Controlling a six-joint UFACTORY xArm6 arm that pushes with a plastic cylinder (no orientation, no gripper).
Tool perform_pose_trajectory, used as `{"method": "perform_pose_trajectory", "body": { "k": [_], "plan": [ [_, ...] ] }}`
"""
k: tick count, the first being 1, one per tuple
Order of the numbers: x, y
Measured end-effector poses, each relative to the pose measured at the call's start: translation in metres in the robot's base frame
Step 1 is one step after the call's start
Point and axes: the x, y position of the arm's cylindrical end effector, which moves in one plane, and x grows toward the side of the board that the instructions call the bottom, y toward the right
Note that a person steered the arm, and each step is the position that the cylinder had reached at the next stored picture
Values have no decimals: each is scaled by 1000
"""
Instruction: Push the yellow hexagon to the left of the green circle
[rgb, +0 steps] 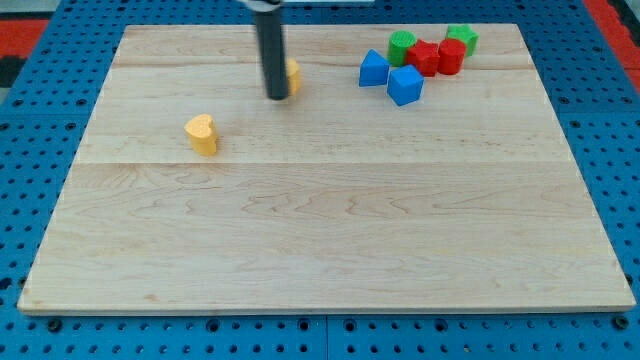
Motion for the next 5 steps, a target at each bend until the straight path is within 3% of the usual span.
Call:
{"method": "perform_pose_trajectory", "body": {
  "k": [1,2,3,4,5],
  "plan": [
    [-25,5],
    [-24,-36],
    [15,-67],
    [6,-148],
    [-26,-132]
  ]
}}
